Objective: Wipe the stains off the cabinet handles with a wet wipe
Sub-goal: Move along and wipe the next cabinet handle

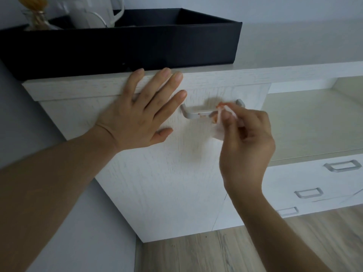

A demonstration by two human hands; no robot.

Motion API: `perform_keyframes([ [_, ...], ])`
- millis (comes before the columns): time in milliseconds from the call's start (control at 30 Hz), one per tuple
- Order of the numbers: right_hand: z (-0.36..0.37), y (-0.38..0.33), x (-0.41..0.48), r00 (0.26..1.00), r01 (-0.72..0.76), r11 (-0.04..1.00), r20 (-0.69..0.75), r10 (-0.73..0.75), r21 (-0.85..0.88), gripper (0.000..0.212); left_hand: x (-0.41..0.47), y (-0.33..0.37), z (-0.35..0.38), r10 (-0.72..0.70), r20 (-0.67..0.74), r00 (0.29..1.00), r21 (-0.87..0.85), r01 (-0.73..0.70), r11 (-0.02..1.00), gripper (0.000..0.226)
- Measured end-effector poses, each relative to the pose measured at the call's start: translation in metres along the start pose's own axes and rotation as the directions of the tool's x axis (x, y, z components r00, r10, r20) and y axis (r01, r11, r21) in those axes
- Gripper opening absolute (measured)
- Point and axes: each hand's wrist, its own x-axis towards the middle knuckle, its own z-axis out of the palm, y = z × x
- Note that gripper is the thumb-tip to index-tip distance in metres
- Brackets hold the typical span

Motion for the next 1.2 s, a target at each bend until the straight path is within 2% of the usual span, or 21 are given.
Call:
perform_keyframes([
  [100,0.002,0.005,-0.004,0.993,-0.083,0.986,-0.074,0.094,0.142,0.022,0.0,0.0,0.001,-0.001,-0.009,1.0,-0.005,0.001,1.0,0.078],
  [167,0.009,0.005,-0.006,0.993,-0.079,0.98,-0.077,0.095,0.18,0.02,0.0,0.0,0.0,0.0,-0.004,1.0,-0.003,0.0,1.0,0.078],
  [367,0.016,0.009,-0.01,0.99,-0.012,0.987,-0.137,0.034,0.162,0.021,0.0,0.001,-0.002,0.009,0.009,1.0,0.005,-0.009,1.0,0.078],
  [500,0.017,0.009,-0.013,0.993,0.106,0.991,-0.061,-0.102,0.079,0.022,0.0,0.001,-0.003,0.005,0.014,1.0,0.003,-0.005,1.0,0.078],
  [633,0.013,0.015,-0.008,0.986,0.017,0.989,-0.166,0.007,0.146,0.021,0.0,0.001,-0.002,0.002,0.001,1.0,-0.006,-0.002,1.0,0.079],
  [767,0.027,0.007,-0.019,0.983,0.175,0.984,-0.065,-0.172,0.034,0.022,0.001,0.002,-0.003,0.004,0.004,1.0,0.0,-0.004,1.0,0.079],
  [900,0.031,0.008,-0.023,0.987,0.119,0.99,-0.121,-0.11,0.073,0.021,0.0,0.004,-0.001,0.012,0.009,1.0,0.01,-0.012,1.0,0.078],
  [1000,0.026,0.008,-0.02,0.985,0.148,0.987,-0.097,-0.143,0.054,0.021,0.0,0.004,-0.002,-0.001,0.012,1.0,-0.011,0.001,1.0,0.077],
  [1100,0.02,0.01,-0.013,0.989,0.061,0.991,-0.138,-0.045,0.115,0.022,-0.001,0.003,0.0,-0.011,0.002,1.0,-0.006,0.011,1.0,0.077],
  [1200,0.027,0.002,-0.018,0.985,0.174,0.984,0.014,-0.175,0.045,0.024,0.0,0.003,0.0,-0.016,-0.004,1.0,-0.008,0.016,1.0,0.079],
])
